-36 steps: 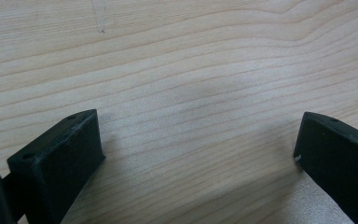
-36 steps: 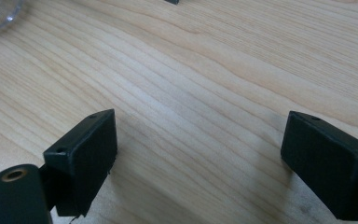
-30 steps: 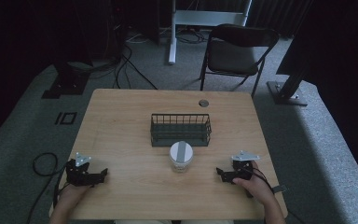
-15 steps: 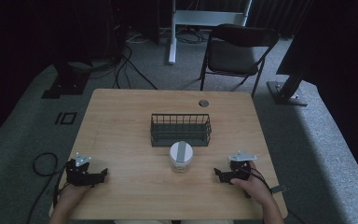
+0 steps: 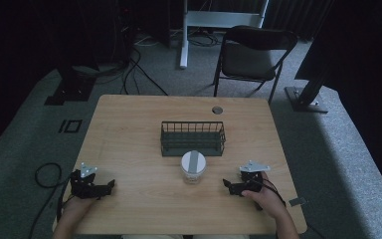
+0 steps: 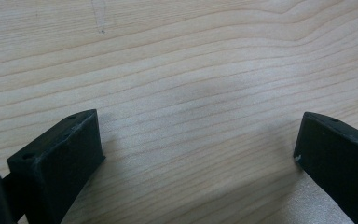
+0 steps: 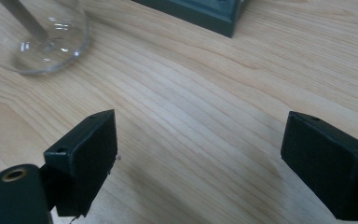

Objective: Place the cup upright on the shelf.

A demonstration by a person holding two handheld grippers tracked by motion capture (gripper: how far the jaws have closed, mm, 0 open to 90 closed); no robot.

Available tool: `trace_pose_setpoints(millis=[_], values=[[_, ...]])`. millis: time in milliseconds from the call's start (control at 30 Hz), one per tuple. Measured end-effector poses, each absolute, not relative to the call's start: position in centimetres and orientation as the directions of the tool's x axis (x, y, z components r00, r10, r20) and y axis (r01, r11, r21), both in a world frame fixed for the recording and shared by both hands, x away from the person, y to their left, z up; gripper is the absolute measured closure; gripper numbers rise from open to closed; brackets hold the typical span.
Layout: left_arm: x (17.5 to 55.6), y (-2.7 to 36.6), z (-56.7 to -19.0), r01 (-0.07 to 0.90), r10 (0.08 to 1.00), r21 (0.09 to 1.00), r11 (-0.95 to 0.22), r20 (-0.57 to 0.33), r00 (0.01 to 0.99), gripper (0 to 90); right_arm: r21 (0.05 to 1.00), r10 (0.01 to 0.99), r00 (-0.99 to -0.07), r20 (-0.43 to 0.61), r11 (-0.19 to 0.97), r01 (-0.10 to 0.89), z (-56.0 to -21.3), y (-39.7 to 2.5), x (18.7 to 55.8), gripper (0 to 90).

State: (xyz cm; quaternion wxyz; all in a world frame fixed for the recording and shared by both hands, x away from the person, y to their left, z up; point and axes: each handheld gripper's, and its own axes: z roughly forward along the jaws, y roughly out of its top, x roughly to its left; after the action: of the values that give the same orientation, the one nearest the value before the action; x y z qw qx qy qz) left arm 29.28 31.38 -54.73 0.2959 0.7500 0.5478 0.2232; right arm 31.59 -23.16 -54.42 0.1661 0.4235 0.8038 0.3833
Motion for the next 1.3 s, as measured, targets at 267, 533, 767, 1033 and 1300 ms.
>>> trace_pose_setpoints(millis=[267,533,767,1033,1300], values=[[29.3,31.4,-54.7,0.690,0.954,0.688,-0.225,0.011,0.300,1.2,0.759,0.784,-0.618,0.066,0.363,0.541,-54.4,-22.4,31.4,10.4],[29.3,31.4,-54.7,0.690,0.954,0.688,-0.226,0.012,0.301,1.2,0.767,0.767,-0.639,0.062,0.373,0.522,-54.2,-21.6,31.2,10.4],[29.3,31.4,-54.7,0.690,0.954,0.688,-0.225,0.011,0.301,1.2,0.767,0.735,-0.676,0.058,0.401,0.501,-54.2,-20.1,30.9,10.5],[29.3,31.4,-54.7,0.691,0.954,0.687,-0.226,0.012,0.301,1.2,0.767,0.710,-0.702,0.057,0.419,0.486,-54.1,-18.9,30.9,10.5],[29.3,31.4,-54.7,0.690,0.954,0.688,-0.225,0.010,0.300,1.2,0.774,0.682,-0.729,0.060,0.430,0.466,-53.8,-17.7,30.8,10.5]])
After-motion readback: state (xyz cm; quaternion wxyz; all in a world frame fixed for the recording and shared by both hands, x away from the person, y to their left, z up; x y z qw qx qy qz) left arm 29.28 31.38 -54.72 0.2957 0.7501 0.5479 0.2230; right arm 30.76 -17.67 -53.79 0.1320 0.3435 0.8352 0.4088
